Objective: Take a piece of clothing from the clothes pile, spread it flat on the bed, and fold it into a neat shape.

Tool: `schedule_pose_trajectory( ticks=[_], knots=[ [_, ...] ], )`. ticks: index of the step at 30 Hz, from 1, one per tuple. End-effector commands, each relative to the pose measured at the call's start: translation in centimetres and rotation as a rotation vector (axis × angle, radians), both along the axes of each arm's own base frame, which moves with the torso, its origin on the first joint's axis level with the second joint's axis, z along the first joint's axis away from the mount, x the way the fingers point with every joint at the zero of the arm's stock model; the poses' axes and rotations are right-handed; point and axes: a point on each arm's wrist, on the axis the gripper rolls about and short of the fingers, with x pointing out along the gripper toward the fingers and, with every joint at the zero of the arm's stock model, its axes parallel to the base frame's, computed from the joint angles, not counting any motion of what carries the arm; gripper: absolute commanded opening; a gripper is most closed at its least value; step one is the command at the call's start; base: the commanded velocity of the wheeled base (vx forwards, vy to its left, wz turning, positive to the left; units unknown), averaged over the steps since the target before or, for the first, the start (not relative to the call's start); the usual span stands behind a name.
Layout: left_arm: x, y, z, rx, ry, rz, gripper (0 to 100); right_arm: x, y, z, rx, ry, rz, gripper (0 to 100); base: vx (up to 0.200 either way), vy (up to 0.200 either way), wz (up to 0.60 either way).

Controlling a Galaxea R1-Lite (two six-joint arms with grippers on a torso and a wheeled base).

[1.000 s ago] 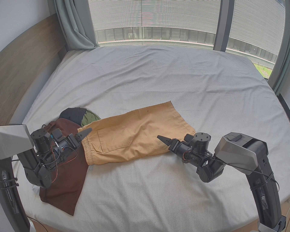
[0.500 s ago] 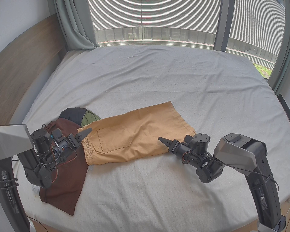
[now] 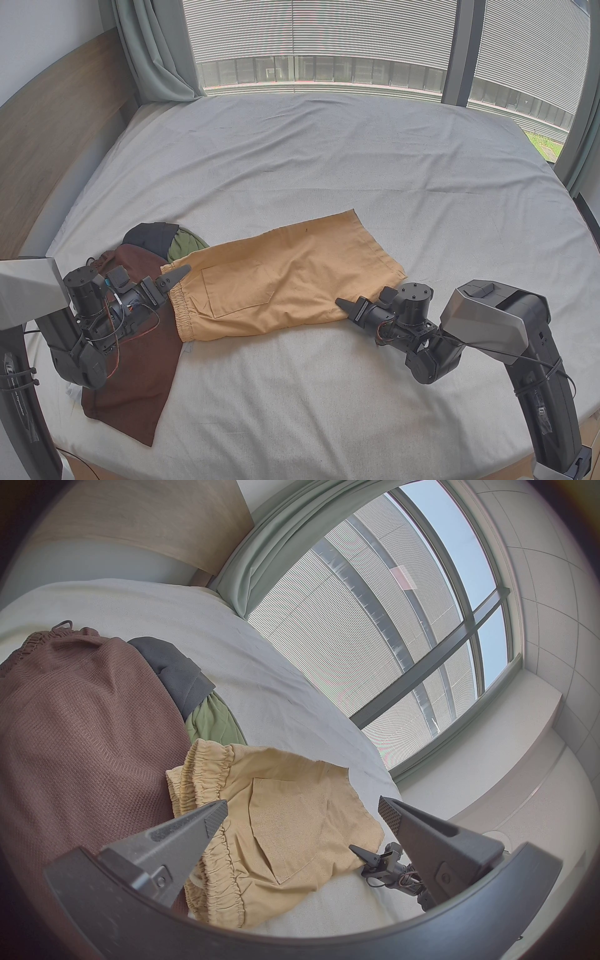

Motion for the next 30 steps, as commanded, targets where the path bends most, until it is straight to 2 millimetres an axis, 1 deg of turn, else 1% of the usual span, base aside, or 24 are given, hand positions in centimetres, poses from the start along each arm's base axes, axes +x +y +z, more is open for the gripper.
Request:
schedule_pose_trajectory(
  ticks=[1, 6, 7, 8, 9, 10, 12, 15, 21, 22, 30],
  knots=[
    [0.0, 0.0, 0.0, 0.001, -0.002, -0.001, 100, -0.4, -0.3, 0.7, -0.004, -0.002, -0.003, 0, 0.000, 0.000, 0.00],
    [-0.2, 0.0, -0.1, 0.004, 0.005, -0.024, 100, -1.3, -0.7, 1.5, -0.014, 0.013, -0.004, 0, 0.000, 0.000, 0.00],
    [-0.3, 0.0, -0.1, 0.003, 0.006, -0.034, 100, -1.6, -0.8, 1.9, -0.014, 0.015, -0.002, 0, 0.000, 0.000, 0.00],
    [-0.4, 0.1, -0.1, 0.011, 0.001, -0.045, 100, -2.0, -0.9, 2.1, -0.020, 0.025, 0.000, 0, 0.000, 0.000, 0.00],
    [-0.4, 0.1, -0.1, 0.012, 0.000, -0.045, 100, -2.1, -0.9, 2.1, -0.020, 0.025, 0.000, 0, 0.000, 0.000, 0.00],
    [-0.5, 0.2, -0.4, 0.040, -0.001, -0.051, 100, -2.7, -1.1, 2.2, -0.032, 0.038, 0.004, 0, 0.000, 0.000, 0.00],
    [-0.5, 0.2, -0.9, 0.079, -0.008, -0.056, 100, -3.6, -1.4, 2.1, -0.060, 0.055, 0.010, 0, 0.000, 0.000, 0.00],
    [-0.5, 0.2, -1.2, 0.091, -0.005, -0.058, 100, -4.3, -1.7, 1.8, -0.079, 0.064, 0.014, 0, 0.000, 0.000, 0.00],
    [-0.8, -0.1, -1.1, 0.091, -0.001, -0.067, 100, -6.2, -2.6, 1.6, -0.087, 0.079, 0.015, 0, 0.000, 0.000, 0.00],
    [-0.9, -0.2, -1.0, 0.089, -0.001, -0.070, 100, -7.1, -2.9, 1.5, -0.093, 0.089, 0.017, 0, 0.000, 0.000, 0.00],
    [-1.2, -0.7, -0.8, 0.087, -0.002, -0.101, 100, -10.8, -4.5, 1.4, -0.108, 0.122, 0.018, 0, 0.000, 0.000, 0.00]
  ],
)
